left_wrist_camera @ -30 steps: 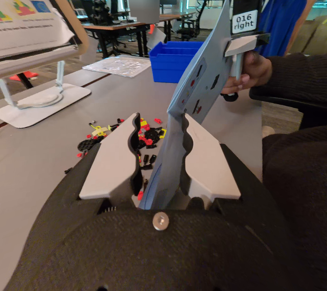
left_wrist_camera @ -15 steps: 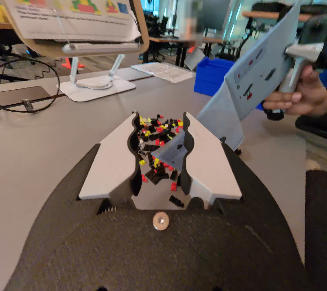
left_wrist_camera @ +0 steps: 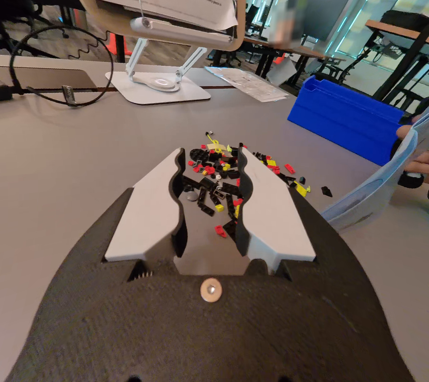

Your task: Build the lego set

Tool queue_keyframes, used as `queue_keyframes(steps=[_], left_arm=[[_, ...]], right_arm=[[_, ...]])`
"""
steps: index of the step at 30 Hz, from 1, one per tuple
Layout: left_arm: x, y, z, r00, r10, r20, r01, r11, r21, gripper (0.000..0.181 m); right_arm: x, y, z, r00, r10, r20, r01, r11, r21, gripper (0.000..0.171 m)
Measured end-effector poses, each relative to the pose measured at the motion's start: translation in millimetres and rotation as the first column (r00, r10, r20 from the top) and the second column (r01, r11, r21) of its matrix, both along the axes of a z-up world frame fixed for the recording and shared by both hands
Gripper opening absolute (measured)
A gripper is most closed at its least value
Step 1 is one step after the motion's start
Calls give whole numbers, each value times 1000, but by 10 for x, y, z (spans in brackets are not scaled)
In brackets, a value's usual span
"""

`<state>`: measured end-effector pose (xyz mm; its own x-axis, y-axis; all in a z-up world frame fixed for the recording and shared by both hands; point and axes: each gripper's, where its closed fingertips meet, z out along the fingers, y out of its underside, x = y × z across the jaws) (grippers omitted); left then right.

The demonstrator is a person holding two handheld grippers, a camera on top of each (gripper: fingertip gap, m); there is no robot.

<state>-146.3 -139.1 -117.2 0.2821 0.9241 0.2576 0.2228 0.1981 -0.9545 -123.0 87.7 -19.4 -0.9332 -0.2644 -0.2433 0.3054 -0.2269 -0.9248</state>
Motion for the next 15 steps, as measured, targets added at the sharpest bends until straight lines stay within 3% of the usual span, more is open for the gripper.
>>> queue_keyframes(steps=[11, 15], left_arm=[[-13, -225, 32, 995, 94, -26, -94, 996, -2, 42], [-15, -256, 88, 995, 89, -36, -86, 993, 75, 42]], right_arm=[[-38, 11, 18, 1000, -27, -5, 27, 1000, -16, 0], [-50, 6, 3, 1000, -29, -1, 29, 999, -15, 0]])
